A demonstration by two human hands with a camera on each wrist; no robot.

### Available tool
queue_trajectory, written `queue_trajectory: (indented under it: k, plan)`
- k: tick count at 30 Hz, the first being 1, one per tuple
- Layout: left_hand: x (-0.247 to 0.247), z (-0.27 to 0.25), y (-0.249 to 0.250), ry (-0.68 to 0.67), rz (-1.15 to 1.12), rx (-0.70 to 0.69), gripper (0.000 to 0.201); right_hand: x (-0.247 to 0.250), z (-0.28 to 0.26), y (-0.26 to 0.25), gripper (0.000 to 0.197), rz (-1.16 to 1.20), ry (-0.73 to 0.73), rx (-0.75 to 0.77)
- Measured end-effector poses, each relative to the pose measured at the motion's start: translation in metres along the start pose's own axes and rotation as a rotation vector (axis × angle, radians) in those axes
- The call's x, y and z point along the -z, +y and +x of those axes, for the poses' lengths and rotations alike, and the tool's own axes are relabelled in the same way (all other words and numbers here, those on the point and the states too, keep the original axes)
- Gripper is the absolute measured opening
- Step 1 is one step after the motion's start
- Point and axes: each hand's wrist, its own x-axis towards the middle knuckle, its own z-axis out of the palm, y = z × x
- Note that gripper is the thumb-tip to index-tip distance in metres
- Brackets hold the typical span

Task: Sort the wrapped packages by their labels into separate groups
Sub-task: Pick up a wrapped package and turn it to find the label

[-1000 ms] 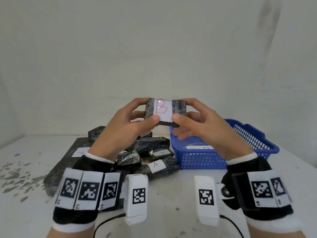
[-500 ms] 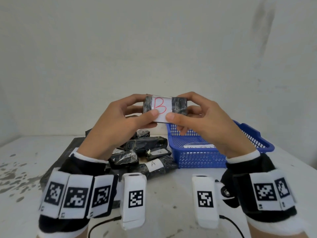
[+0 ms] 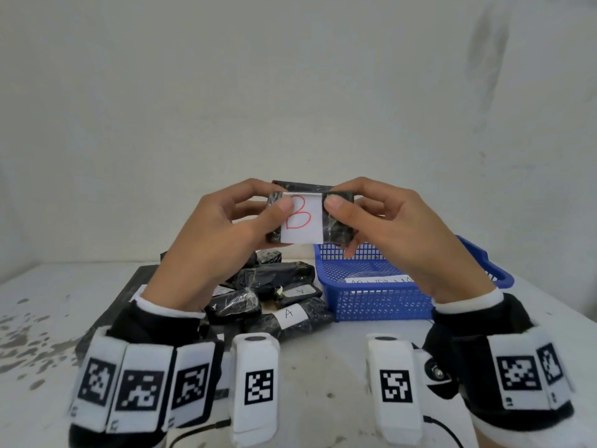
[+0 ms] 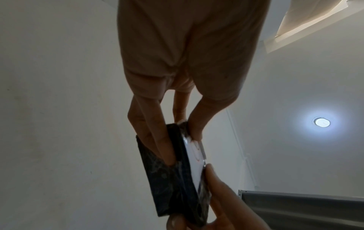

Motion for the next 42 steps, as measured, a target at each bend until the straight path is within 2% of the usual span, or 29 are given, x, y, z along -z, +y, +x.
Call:
queue_trajectory:
  k: [3, 5, 16, 19, 21, 22, 25, 27, 30, 32, 34, 36, 42]
  plan:
    - [-0.0014, 0.0001, -0.0003, -0.003, -0.006, 0.017, 0.016, -0.0006, -0.0002, -0.0003, 0.017, 0.008, 0.010, 0.000]
    - [-0.0035, -0.0002, -0.0001, 0.003, 0.005, 0.015, 0.015, -0.0009, -0.0001, 0.0002, 0.018, 0.017, 0.016, 0.007]
    - [-0.0056, -0.0033, 0.0040, -0.035, 0.021, -0.010, 0.041, 0.0018, -0.0010, 0.0008, 0.031, 0.049, -0.004, 0.053]
    - [-0.0044, -0.0016, 0.0035, -0.021, 0.024, -0.012, 0.018, 0.0018, -0.0016, -0.0005, 0.033, 0.078, -0.029, 0.003]
    - [-0.0034, -0.0009, 0.0014, -0.006, 0.081, -0.051, 0.011, 0.0014, -0.0019, -0.0011, 0.015, 0.111, -0.036, -0.011]
    - [-0.0039, -0.0013, 0.0011, -0.006, 0.118, -0.075, 0.010, 0.0015, -0.0017, -0.0012, 0.014, 0.124, -0.033, -0.010]
    - [-0.0084, -0.0054, 0.0041, -0.001, 0.143, -0.100, 0.019, 0.0037, 0.0010, 0.0020, 0.053, 0.121, -0.005, -0.013]
    - [-0.0098, -0.0061, 0.0046, 0.022, 0.116, -0.071, 0.035, 0.0055, 0.0022, 0.0024, 0.061, 0.139, -0.005, -0.029]
    - [-0.0083, -0.0051, 0.0036, 0.048, 0.120, 0.019, 0.048, 0.0056, 0.0033, 0.0021, 0.046, 0.155, -0.029, -0.065]
    - [-0.0073, -0.0034, 0.0028, 0.047, 0.130, 0.051, 0.049, 0.0042, 0.0030, 0.0017, 0.036, 0.148, -0.027, -0.070]
    - [-0.0067, -0.0028, 0.0026, 0.038, 0.128, 0.047, 0.037, 0.0029, 0.0026, 0.0008, 0.027, 0.116, -0.023, -0.067]
    - [-0.0054, -0.0020, 0.0015, 0.038, 0.128, 0.037, 0.025, 0.0017, 0.0014, -0.0013, 0.029, 0.084, -0.027, -0.076]
    - [-0.0052, -0.0033, 0.0046, 0.018, 0.094, 0.042, 0.013, 0.0014, -0.0005, -0.0026, 0.021, 0.052, -0.006, -0.110]
